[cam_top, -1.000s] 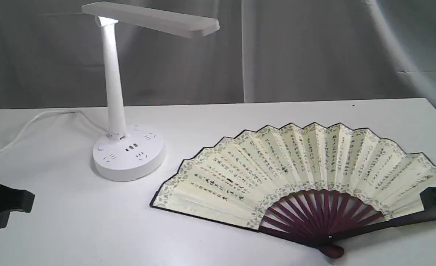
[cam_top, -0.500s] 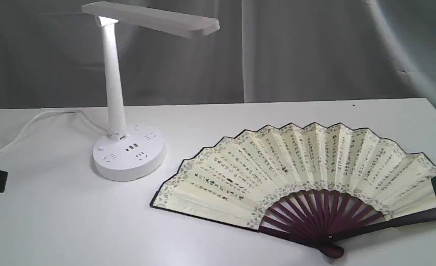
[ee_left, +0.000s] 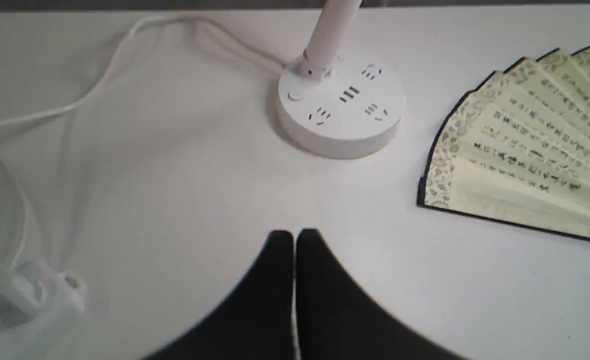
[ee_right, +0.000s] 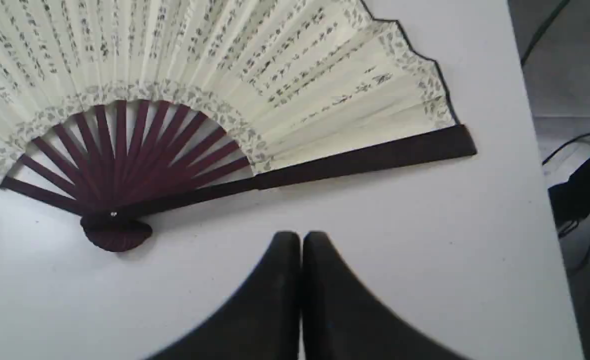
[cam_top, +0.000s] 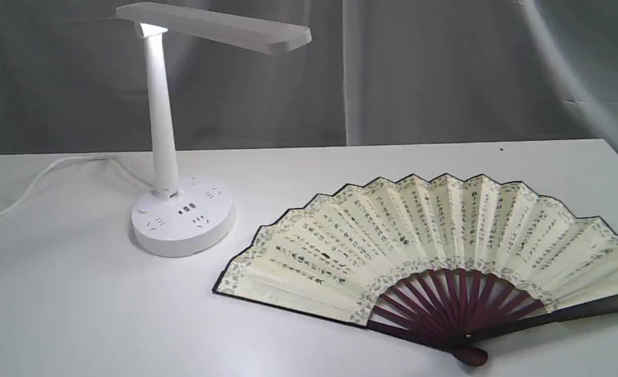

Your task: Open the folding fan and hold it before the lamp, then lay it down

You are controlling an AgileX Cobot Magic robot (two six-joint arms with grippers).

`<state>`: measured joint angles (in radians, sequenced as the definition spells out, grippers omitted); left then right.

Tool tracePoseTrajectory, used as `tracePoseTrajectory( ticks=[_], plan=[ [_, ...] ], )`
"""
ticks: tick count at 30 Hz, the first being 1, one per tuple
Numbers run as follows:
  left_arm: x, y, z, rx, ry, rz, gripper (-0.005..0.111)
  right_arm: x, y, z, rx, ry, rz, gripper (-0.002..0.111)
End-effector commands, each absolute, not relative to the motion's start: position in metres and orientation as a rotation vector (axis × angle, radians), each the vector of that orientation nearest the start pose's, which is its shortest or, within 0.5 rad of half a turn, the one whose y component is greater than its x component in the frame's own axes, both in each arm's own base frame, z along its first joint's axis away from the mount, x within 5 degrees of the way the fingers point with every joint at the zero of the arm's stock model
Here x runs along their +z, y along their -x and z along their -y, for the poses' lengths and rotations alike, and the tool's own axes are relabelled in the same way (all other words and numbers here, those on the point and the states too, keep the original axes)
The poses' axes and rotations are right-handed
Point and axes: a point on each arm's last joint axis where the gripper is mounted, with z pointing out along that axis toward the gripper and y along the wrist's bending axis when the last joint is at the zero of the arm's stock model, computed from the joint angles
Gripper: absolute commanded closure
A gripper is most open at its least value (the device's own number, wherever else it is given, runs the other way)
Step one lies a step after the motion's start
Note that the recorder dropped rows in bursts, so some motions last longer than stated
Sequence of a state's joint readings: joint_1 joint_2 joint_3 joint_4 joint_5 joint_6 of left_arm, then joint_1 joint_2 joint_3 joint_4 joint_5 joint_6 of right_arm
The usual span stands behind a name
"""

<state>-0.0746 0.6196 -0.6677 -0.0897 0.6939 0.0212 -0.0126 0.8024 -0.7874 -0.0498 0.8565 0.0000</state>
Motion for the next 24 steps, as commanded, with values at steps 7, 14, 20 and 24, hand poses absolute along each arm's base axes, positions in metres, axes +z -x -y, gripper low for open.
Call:
tracePoseTrajectory(
  ticks=[7,14,20,24],
  plan=[
    [0.339,-0.052,0.01,-0.183,-0.021,-1.868,0.107,0.356,-0.077,0.007,-0.109,0.003,-2.131,0.108],
    [0.343,-0.005,0.006,-0.177,-0.035,-1.679,0.107,0.361,-0.017,0.011,-0.182,-0.013,-1.966,0.108],
    [0.345,0.016,0.004,-0.18,-0.033,-1.532,0.107,0.359,0.034,0.015,-0.229,-0.037,-1.764,0.108],
    [0.342,0.011,0.004,-0.18,-0.025,-1.516,0.107,0.356,0.05,0.015,-0.234,-0.046,-1.708,0.108]
  ],
)
